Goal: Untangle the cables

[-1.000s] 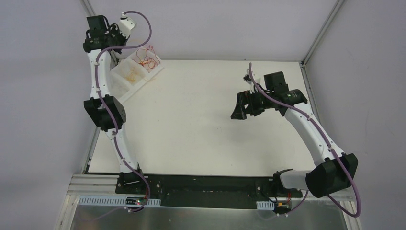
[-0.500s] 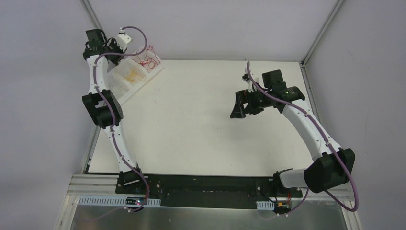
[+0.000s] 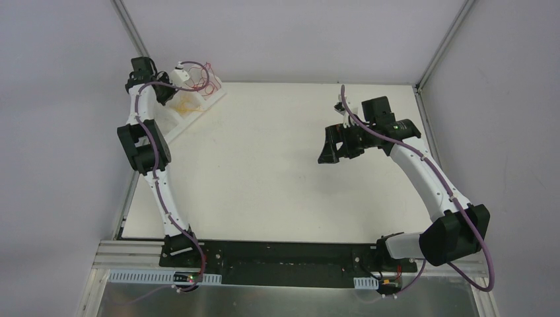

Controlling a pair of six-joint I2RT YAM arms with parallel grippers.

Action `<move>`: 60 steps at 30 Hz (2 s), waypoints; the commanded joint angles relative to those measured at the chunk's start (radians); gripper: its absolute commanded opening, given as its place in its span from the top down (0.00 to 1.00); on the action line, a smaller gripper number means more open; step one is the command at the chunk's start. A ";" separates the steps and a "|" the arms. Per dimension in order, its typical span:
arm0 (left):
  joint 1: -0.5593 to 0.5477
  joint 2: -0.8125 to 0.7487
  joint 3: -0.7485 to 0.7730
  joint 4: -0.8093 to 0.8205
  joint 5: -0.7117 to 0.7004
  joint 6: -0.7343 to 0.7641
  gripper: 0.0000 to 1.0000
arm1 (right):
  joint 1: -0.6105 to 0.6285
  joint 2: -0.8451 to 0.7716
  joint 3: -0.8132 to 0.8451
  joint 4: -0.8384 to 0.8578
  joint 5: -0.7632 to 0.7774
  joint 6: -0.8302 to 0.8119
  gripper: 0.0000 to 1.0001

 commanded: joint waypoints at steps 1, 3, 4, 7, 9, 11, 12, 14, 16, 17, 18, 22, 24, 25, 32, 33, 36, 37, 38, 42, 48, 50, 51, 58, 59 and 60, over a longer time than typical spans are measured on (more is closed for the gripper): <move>-0.001 -0.106 -0.067 -0.001 0.020 0.034 0.79 | -0.005 -0.009 0.036 -0.014 0.000 -0.003 0.04; -0.001 -0.125 -0.083 -0.001 0.014 0.031 0.72 | -0.005 -0.007 0.036 -0.013 -0.004 -0.004 0.04; 0.001 -0.134 -0.086 -0.001 0.010 0.028 0.70 | -0.005 -0.006 0.035 -0.014 -0.008 -0.004 0.04; 0.004 -0.161 -0.079 0.000 0.021 -0.019 0.64 | -0.006 -0.006 0.035 -0.016 -0.012 -0.002 0.04; 0.004 -0.183 -0.066 0.000 0.047 -0.081 0.59 | -0.006 -0.009 0.034 -0.017 -0.013 -0.002 0.04; 0.004 -0.204 -0.050 0.000 0.081 -0.150 0.56 | -0.005 -0.010 0.031 -0.018 -0.014 -0.003 0.04; 0.004 -0.214 -0.046 0.000 0.098 -0.185 0.54 | -0.006 -0.011 0.029 -0.017 -0.015 -0.004 0.04; 0.003 -0.230 -0.044 0.000 0.118 -0.248 0.48 | -0.005 -0.014 0.026 -0.018 -0.014 -0.004 0.04; 0.004 -0.228 -0.023 0.000 0.091 -0.349 0.40 | -0.006 -0.017 0.023 -0.018 -0.012 -0.005 0.04; 0.004 -0.219 -0.001 0.000 0.054 -0.420 0.34 | -0.006 -0.017 0.022 -0.019 -0.012 -0.006 0.04; 0.004 -0.208 0.026 -0.001 0.005 -0.498 0.29 | -0.007 -0.019 0.021 -0.020 -0.012 -0.006 0.04; 0.006 -0.202 0.043 -0.024 -0.116 -0.729 0.29 | -0.010 -0.024 0.014 -0.018 -0.012 -0.006 0.04; 0.005 -0.247 -0.034 -0.036 -0.037 -0.766 0.31 | -0.011 -0.030 0.004 -0.015 -0.015 -0.004 0.04; 0.001 -0.272 -0.080 -0.036 0.006 -0.784 0.32 | -0.012 -0.032 -0.001 -0.014 -0.015 -0.004 0.04; -0.091 -0.290 -0.223 -0.093 0.023 -0.819 0.40 | -0.016 -0.033 -0.020 -0.006 -0.020 0.002 0.04; -0.110 -0.282 -0.226 -0.096 -0.001 -0.813 0.42 | -0.017 -0.033 -0.020 -0.007 -0.021 0.002 0.04; -0.158 -0.222 -0.193 -0.096 -0.082 -0.804 0.43 | -0.016 -0.030 -0.020 -0.005 -0.020 0.009 0.04; -0.170 -0.196 -0.165 -0.097 -0.109 -0.801 0.43 | -0.016 -0.029 -0.020 -0.003 -0.022 0.013 0.04; -0.180 -0.172 -0.144 -0.098 -0.133 -0.792 0.43 | -0.016 -0.030 -0.020 -0.002 -0.023 0.015 0.04; -0.217 -0.095 -0.086 -0.098 -0.227 -0.755 0.39 | -0.018 -0.035 -0.022 0.001 -0.019 0.021 0.04; -0.219 -0.038 -0.056 -0.107 -0.267 -0.741 0.41 | -0.022 -0.039 -0.025 0.000 -0.009 0.022 0.04; -0.220 -0.025 -0.050 -0.106 -0.295 -0.731 0.43 | -0.023 -0.038 -0.025 0.000 -0.010 0.024 0.04; -0.219 -0.016 -0.041 -0.106 -0.314 -0.725 0.45 | -0.024 -0.036 -0.025 0.000 -0.010 0.023 0.04; -0.198 0.043 0.052 -0.106 -0.374 -0.728 0.73 | -0.025 -0.017 -0.009 -0.007 -0.010 0.021 0.04; -0.192 0.042 0.057 -0.106 -0.369 -0.731 0.77 | -0.025 -0.017 -0.008 -0.007 -0.010 0.020 0.04; -0.190 0.041 0.060 -0.106 -0.365 -0.731 0.82 | -0.027 -0.015 -0.008 -0.008 -0.010 0.019 0.04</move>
